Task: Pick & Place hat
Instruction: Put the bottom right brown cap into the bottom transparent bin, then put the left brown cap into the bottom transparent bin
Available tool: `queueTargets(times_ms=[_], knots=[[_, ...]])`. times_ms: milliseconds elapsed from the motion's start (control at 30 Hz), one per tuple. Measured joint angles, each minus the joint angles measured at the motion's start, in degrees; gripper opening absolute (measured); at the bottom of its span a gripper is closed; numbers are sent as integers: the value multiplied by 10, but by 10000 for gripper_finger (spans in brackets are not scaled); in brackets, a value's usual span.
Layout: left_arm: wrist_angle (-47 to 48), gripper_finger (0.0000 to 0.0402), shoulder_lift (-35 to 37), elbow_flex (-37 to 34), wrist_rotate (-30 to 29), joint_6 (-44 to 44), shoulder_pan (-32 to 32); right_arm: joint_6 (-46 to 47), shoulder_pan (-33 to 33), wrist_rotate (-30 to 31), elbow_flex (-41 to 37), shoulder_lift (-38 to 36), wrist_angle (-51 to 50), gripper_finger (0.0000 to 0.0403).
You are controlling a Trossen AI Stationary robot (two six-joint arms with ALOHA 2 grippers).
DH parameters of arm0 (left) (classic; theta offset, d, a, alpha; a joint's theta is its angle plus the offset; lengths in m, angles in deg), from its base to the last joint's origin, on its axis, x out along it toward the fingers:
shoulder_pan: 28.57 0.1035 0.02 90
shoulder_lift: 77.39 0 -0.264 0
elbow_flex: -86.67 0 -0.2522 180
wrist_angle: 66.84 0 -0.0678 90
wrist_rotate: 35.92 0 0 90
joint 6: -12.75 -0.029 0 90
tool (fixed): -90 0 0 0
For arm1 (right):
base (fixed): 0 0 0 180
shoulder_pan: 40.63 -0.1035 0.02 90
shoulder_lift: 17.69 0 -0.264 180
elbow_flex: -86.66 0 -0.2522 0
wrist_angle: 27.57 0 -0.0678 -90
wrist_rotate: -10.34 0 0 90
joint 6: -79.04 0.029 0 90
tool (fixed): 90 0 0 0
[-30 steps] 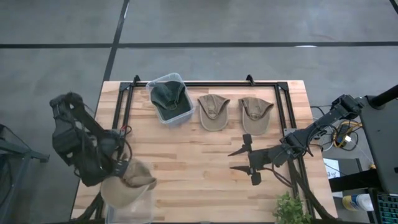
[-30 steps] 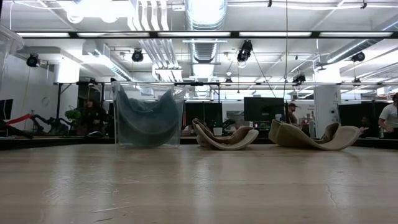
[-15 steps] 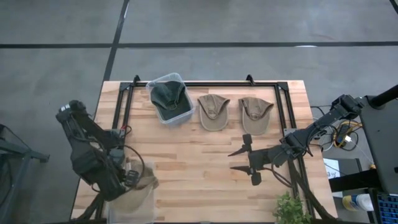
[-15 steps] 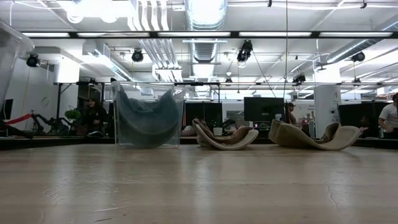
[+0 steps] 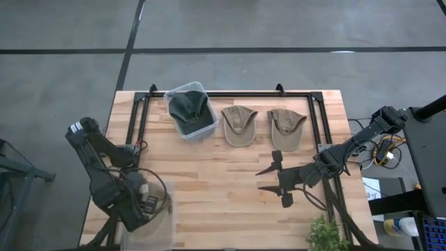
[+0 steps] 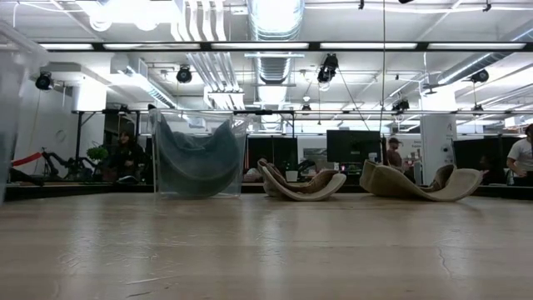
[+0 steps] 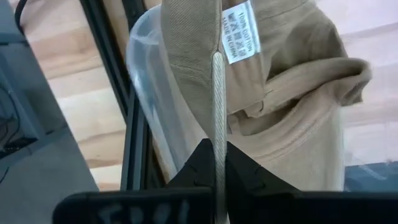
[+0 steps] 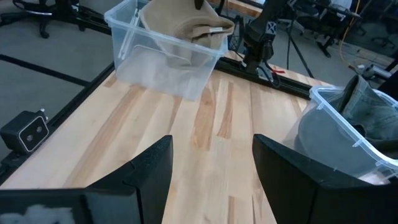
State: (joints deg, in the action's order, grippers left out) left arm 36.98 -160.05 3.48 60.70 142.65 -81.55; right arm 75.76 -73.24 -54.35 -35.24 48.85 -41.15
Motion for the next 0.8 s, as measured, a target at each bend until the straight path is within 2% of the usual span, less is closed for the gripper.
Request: queueTargets(times_ms=[333,500,700,800], knots=[[-11,53,-3,0,-73,-3,3,-8,0,1,0,0,0,215],[-54,78,-3,0,-111,-13,4,-14,0,1,0,0,0,215],[-50,84,6,0,-115,-41,5,-14,0,1,-3,0,-1,215],[-44,85,18,0,-161,-67,10,-5,0,2,-3,0,-8,215]])
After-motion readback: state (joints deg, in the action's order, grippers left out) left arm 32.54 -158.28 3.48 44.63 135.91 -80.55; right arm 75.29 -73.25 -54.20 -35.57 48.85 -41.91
